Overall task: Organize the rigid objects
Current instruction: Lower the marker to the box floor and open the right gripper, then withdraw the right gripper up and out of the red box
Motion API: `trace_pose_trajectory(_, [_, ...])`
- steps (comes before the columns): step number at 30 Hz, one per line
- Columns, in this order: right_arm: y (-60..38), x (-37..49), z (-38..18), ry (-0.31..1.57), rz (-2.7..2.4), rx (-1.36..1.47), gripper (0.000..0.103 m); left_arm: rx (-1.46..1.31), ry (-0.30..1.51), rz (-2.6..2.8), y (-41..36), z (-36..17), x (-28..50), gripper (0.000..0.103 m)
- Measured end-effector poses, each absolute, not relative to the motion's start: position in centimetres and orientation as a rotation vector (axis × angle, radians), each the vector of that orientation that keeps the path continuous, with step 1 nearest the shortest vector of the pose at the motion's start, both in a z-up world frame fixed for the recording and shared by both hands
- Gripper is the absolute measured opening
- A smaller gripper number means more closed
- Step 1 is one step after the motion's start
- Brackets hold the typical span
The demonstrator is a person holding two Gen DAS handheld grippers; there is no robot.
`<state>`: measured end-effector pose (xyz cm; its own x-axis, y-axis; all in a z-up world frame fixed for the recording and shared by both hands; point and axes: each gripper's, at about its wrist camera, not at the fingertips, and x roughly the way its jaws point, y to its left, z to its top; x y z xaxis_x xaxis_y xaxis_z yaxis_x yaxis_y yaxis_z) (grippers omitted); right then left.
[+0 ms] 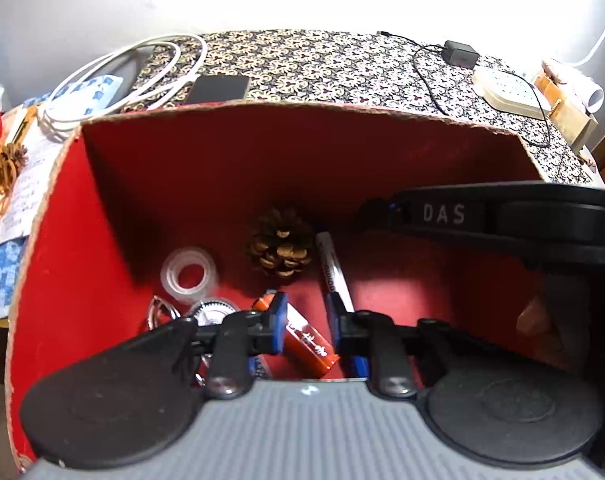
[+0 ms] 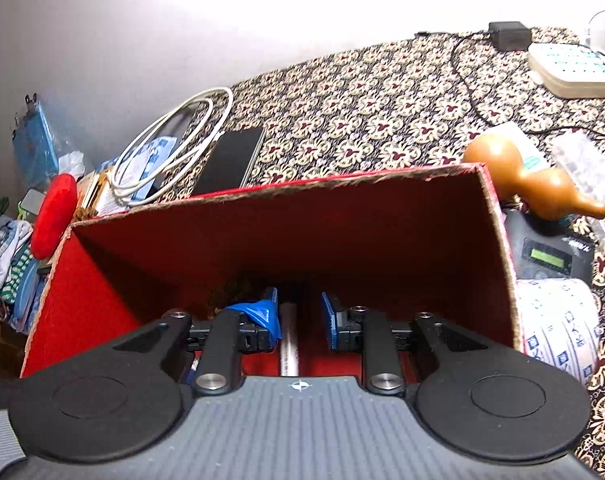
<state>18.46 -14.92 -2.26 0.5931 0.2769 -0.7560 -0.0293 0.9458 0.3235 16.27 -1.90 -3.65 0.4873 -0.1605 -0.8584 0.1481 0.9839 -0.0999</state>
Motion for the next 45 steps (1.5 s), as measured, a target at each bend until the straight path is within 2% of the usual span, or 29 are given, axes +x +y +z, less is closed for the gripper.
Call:
trace_pose_trajectory(4, [-14.9, 18.1, -2.0, 0.885, 0.189, 0.282, 0.006, 0.005, 1.043, -0.166, -2.1, -3.7, 15.9, 0.025])
trace_pose_trajectory(6, [-15.0, 18.0, -1.9, 0.869, 0.211, 0.285, 0.006, 0.032, 1.05, -0.155, -2.4, -4.1, 15.7, 0.031])
trace_pose_trajectory(7, [-15.0, 18.0, -1.9, 0.867, 0.217, 0.288, 0.006, 0.039, 1.038, -0.152, -2.5, -4.0, 15.6, 0.03])
trace_pose_trajectory(10, [-15.0, 17.7, -1.8, 0.844, 0.223, 0.287, 0.007, 0.049, 1.007, -0.129, -2.5, -3.7, 15.2, 0.045])
trace_pose_trajectory(18, [-15.1, 17.1, -1.5, 0.799, 0.214, 0.28, 0.007, 0.077, 0.984, -0.117, -2.7, -3.8, 15.2, 0.046])
trace_pose_trajectory(22, [-15.0, 17.2, -1.5, 0.799, 0.201, 0.281, 0.008, 0.07, 0.971, -0.124, -2.6, -3.6, 15.1, 0.058])
trace_pose_trajectory(45, [-15.2, 17.7, -2.1, 0.846, 0.193, 0.323, 0.014, 0.012, 0.955, -0.003, -2.0, -3.5, 15.2, 0.064])
